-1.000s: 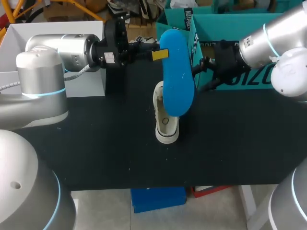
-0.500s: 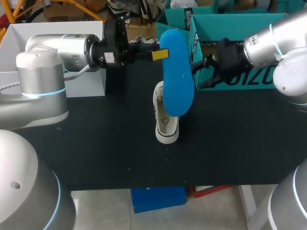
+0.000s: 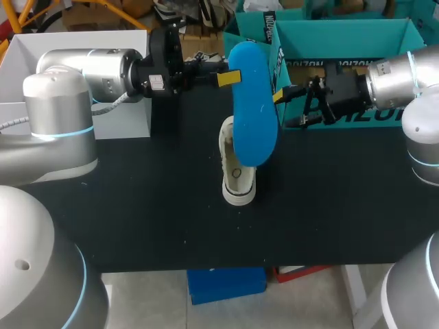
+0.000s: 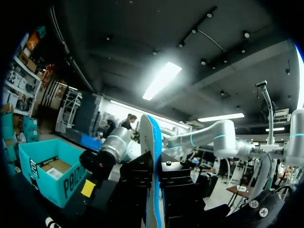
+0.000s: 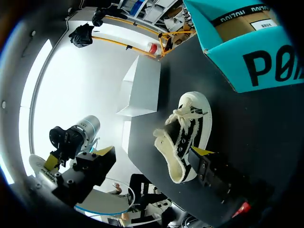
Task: Take the shoe out of the shoebox, open the shoe tongue, remove and reinsert the insole, then place the shoe into the shoebox
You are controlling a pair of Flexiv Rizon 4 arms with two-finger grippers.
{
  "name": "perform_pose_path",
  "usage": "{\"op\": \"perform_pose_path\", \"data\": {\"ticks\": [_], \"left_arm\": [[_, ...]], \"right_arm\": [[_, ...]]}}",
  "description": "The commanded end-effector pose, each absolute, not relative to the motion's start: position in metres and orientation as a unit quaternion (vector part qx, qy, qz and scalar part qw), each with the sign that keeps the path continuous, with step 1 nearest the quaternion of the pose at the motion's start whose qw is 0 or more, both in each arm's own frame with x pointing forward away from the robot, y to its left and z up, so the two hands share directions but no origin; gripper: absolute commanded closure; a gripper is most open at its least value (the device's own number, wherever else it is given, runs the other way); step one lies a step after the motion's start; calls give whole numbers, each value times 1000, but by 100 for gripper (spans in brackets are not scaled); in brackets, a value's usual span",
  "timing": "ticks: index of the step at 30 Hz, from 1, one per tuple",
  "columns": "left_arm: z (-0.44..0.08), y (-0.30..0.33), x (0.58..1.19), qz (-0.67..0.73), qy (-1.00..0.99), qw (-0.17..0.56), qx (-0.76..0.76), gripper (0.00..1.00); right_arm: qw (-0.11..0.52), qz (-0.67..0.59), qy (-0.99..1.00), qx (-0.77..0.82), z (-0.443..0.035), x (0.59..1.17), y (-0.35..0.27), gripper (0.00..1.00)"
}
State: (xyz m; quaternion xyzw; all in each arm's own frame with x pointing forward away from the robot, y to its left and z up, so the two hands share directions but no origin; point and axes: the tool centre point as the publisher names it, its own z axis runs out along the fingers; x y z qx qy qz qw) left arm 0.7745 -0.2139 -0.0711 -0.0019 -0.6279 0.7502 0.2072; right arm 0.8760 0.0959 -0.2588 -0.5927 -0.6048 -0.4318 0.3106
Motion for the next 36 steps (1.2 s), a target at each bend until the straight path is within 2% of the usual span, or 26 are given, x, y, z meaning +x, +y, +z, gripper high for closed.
{"op": "perform_pose_path", "data": {"ticks": [1,12,24,29,36], "left_arm": [[-72,-214,774,751,-628,206,-1,100],[-72,-214,774,751,-628,206,-1,100],[-72,-214,774,751,-628,206,-1,100],[-67,-220,767,712,-683,130,-102,100],[-76,-220,755,627,-741,-30,-238,100]], "right_arm": [[347,-467,-582,-569,-262,874,93,0],[399,-511,-539,-537,-256,876,91,0],[395,-521,-538,-533,-254,876,91,0],[395,-521,-538,-533,-254,876,91,0],[395,-521,-538,-533,-254,876,91,0]]}}
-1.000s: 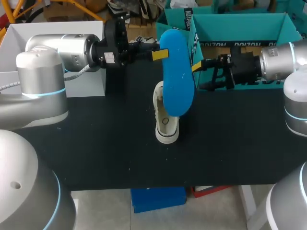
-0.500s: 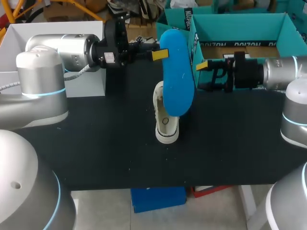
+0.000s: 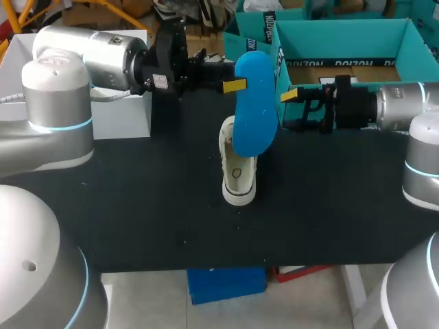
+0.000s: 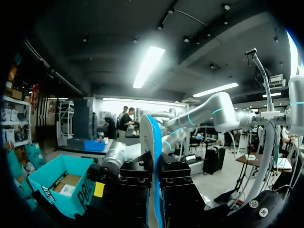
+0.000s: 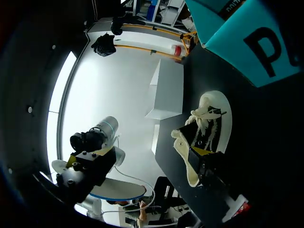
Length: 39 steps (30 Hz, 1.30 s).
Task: Take the shoe out of the shoebox, open the shoe tongue, remove and reinsert the insole, then place the shoe into the shoebox
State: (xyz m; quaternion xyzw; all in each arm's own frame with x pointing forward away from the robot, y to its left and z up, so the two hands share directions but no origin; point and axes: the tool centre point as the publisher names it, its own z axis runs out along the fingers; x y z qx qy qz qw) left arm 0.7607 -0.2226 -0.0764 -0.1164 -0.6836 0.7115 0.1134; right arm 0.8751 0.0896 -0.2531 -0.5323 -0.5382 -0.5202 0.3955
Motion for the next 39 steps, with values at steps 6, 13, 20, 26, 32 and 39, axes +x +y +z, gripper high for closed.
{"op": "perform_pose_path", "data": {"ticks": [6,13,20,26,32,39], "left_arm": [[-93,-215,753,557,-760,-104,-320,100],[-104,-203,763,507,-753,-157,-389,100],[-102,-198,765,529,-738,-152,-390,100],[-102,-198,765,529,-738,-152,-390,100],[-102,-198,765,529,-738,-152,-390,100],[-102,-205,749,506,-735,-181,-415,100]], "right_arm": [[395,-521,-538,-533,-254,876,91,0],[395,-521,-538,-533,-254,876,91,0],[395,-521,-538,-533,-254,876,91,0],[395,-521,-538,-533,-254,876,91,0],[395,-521,-538,-533,-254,876,91,0],[395,-521,-538,-533,-254,876,91,0]]}}
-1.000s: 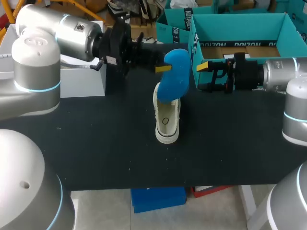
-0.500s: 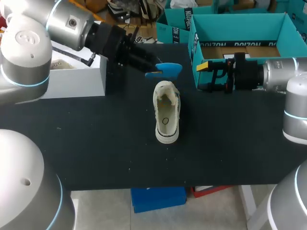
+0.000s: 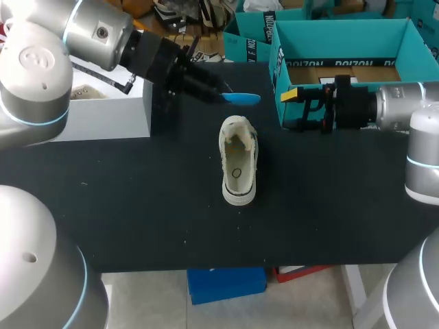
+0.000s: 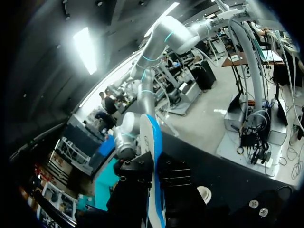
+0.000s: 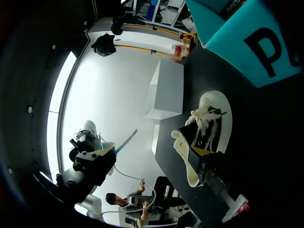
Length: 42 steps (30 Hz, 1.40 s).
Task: Take the shoe out of the shoebox, open the shoe tongue, remove and reinsert the insole, then place the shoe into the shoebox
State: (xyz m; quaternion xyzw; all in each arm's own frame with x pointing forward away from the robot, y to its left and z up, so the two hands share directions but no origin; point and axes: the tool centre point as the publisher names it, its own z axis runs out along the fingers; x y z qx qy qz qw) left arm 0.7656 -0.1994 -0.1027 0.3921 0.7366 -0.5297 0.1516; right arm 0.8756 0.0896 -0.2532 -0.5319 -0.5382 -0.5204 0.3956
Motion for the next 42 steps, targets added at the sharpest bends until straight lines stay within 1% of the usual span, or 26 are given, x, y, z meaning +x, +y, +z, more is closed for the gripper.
{"op": "perform_pose_path", "data": {"ticks": [1,2,6,14,17,21,31,35,42], "left_arm": [[-104,-207,743,-497,727,204,428,100],[-108,-207,736,-507,716,217,427,100],[-132,-203,719,-471,721,262,435,100],[-160,-193,707,-449,670,358,470,100],[-168,-192,707,-461,639,379,485,100],[-176,-191,708,-498,592,387,502,100],[-198,-192,716,-485,571,398,529,100],[-214,-192,717,-494,579,384,523,100],[-214,-192,717,-494,579,384,523,100]], "right_arm": [[395,-521,-538,-533,-254,876,91,0],[395,-521,-538,-533,-254,876,91,0],[395,-521,-538,-533,-254,876,91,0],[395,-521,-538,-533,-254,876,91,0],[395,-521,-538,-533,-254,876,91,0],[395,-521,-538,-533,-254,876,91,0],[395,-521,-538,-533,-254,876,91,0],[395,-521,-538,-533,-254,876,91,0],[395,-521,-538,-533,-254,876,91,0]]}}
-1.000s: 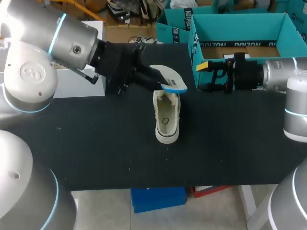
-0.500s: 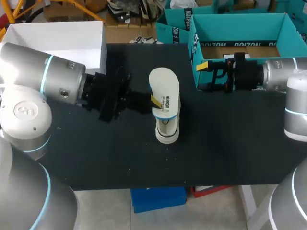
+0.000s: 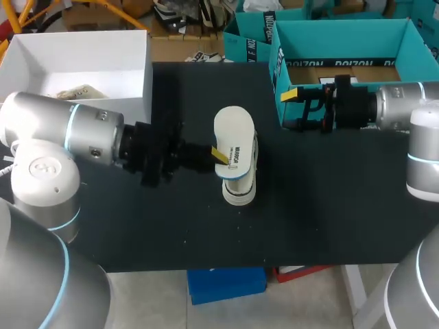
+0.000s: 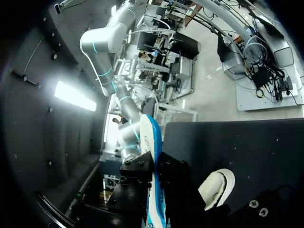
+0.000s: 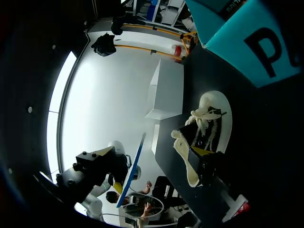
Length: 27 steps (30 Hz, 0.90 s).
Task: Take the shoe out of the shoebox, open the shoe tongue, remove and reinsert the insole, then place the shoe into the shoebox
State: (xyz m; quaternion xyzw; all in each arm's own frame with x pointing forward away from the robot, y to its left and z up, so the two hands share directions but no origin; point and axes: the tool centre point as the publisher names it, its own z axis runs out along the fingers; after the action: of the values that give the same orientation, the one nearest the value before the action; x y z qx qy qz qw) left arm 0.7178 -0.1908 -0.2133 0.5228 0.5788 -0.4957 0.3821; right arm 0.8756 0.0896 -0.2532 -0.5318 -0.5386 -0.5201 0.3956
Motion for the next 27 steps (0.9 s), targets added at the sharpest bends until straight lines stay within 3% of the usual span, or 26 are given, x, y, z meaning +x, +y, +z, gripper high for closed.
{"op": "perform_pose_path", "data": {"ticks": [1,12,27], "left_arm": [[-214,-192,717,-494,579,384,523,100],[-215,-196,714,-489,571,389,533,100],[-279,-203,685,-380,545,456,592,100]], "right_arm": [[395,-521,-538,-533,-254,876,91,0],[395,-521,-538,-533,-254,876,91,0],[395,-521,-538,-533,-254,876,91,0]]}}
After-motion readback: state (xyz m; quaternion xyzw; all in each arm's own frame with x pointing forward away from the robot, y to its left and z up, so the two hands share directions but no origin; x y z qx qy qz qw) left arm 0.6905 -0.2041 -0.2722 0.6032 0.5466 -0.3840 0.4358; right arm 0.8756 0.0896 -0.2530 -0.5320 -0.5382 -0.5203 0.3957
